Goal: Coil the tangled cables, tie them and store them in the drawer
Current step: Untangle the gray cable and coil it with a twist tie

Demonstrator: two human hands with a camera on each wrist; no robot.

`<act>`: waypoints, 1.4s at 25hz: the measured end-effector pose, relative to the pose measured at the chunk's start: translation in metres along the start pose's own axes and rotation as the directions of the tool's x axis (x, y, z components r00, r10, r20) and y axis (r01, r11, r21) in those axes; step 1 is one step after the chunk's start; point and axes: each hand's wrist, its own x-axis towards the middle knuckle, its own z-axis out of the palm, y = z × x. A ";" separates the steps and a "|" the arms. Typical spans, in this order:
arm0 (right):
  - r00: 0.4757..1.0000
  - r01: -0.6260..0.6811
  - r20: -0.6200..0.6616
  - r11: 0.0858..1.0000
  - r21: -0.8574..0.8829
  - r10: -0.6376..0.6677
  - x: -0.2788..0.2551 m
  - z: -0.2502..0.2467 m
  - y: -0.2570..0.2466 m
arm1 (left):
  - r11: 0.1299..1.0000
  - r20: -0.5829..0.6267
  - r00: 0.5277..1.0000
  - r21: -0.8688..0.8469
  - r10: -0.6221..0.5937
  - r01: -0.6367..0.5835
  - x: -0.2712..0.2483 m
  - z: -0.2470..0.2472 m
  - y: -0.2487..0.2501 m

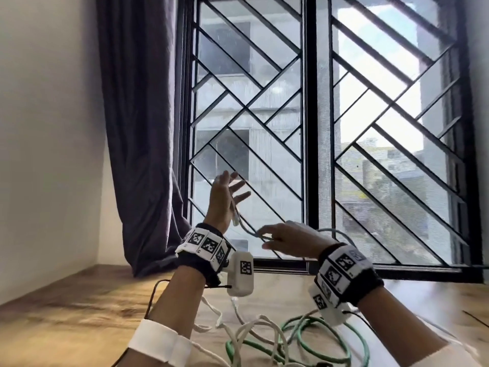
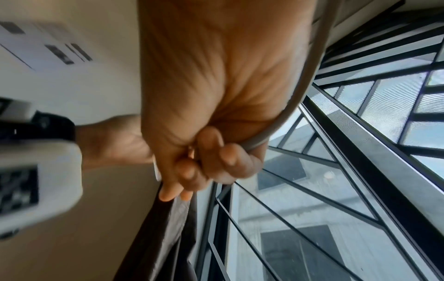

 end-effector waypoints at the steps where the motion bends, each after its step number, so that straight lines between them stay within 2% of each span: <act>1: 0.998 0.020 -0.064 0.999 -0.026 -0.022 -0.004 -0.011 -0.007 | 0.982 0.047 0.999 0.186 -0.005 -0.004 -0.003 0.006 -0.002; 3: 0.969 0.033 -0.242 0.998 -0.055 -0.045 -0.011 -0.030 -0.012 | 0.857 0.203 0.978 0.511 -0.048 -0.064 -0.008 0.015 -0.003; 4: 0.942 0.030 -0.334 0.998 -0.051 -0.046 -0.014 -0.037 -0.011 | 0.810 0.278 0.957 0.578 -0.081 -0.099 -0.011 0.019 -0.002; 6: 0.877 0.009 -0.480 1.000 -0.023 -0.019 -0.019 -0.046 -0.004 | 0.794 0.399 0.906 0.593 -0.143 -0.136 -0.017 0.026 -0.001; 8: 0.821 -0.023 -0.571 1.000 -0.014 0.011 -0.024 -0.053 0.004 | 0.758 0.481 0.862 0.619 -0.158 -0.207 -0.019 0.030 -0.002; 11: 0.753 -0.042 -0.657 0.999 -0.026 0.015 -0.028 -0.056 0.023 | 0.693 0.523 0.836 0.664 -0.164 -0.279 -0.018 0.033 -0.001; 12: 0.735 -0.029 -0.678 0.999 -0.017 0.010 -0.029 -0.056 0.031 | 0.698 0.518 0.837 0.665 -0.176 -0.265 -0.019 0.035 0.001; 14: 0.704 0.021 -0.709 1.000 -0.023 -0.031 -0.030 -0.054 0.045 | 0.761 0.507 0.822 0.631 -0.259 -0.150 -0.022 0.036 0.004; 16: 0.673 0.024 -0.733 0.993 -0.119 -0.104 -0.027 -0.046 0.054 | 0.843 0.551 0.752 0.538 -0.361 0.010 -0.026 0.034 0.007; 17: 0.659 -0.003 -0.742 0.986 -0.166 -0.123 -0.024 -0.041 0.058 | 0.877 0.583 0.722 0.475 -0.374 0.071 -0.027 0.032 0.009; 18: 0.662 -0.055 -0.742 0.979 -0.195 -0.110 -0.021 -0.034 0.062 | 0.903 0.604 0.705 0.413 -0.370 0.120 -0.028 0.029 0.012; 20: 0.751 -0.180 -0.659 0.975 -0.131 0.050 -0.020 -0.022 0.075 | 0.928 0.606 0.706 0.292 -0.367 0.231 -0.026 0.025 0.019; 22: 0.832 -0.295 -0.477 0.954 0.054 0.284 -0.023 -0.011 0.082 | 0.934 0.600 0.721 0.153 -0.347 0.323 -0.022 0.021 0.022; 23: 0.856 -0.325 -0.389 0.939 0.110 0.342 -0.024 -0.006 0.079 | 0.931 0.613 0.720 0.072 -0.325 0.359 -0.020 0.020 0.020; 27: 0.934 -0.270 -0.199 0.952 0.147 0.296 -0.014 0.006 0.051 | 0.832 0.762 0.632 -0.251 -0.145 0.494 -0.010 0.018 0.006; 28: 0.949 -0.250 -0.160 0.957 0.147 0.272 -0.011 0.008 0.046 | 0.789 0.772 0.628 -0.324 -0.099 0.522 -0.011 0.021 0.008; 29: 0.959 -0.237 -0.121 0.960 0.152 0.256 -0.009 0.007 0.039 | 0.753 0.753 0.655 -0.394 -0.064 0.527 -0.013 0.025 0.011; 30: 0.968 -0.226 -0.077 0.961 0.159 0.240 -0.007 0.006 0.031 | 0.744 0.701 0.711 -0.452 -0.045 0.492 -0.015 0.030 0.012; 32: 0.977 -0.211 0.028 0.956 0.205 0.209 -0.006 0.000 0.017 | 0.822 0.521 0.854 -0.476 -0.023 0.313 -0.017 0.035 0.008; 33: 0.979 -0.202 0.087 0.949 0.244 0.186 -0.006 -0.002 0.011 | 0.862 0.459 0.889 -0.447 -0.007 0.237 -0.017 0.036 0.006; 35: 0.971 -0.184 0.201 0.942 0.282 0.129 -0.005 -0.009 -0.001 | 0.924 0.369 0.930 -0.356 0.002 0.139 -0.018 0.037 0.002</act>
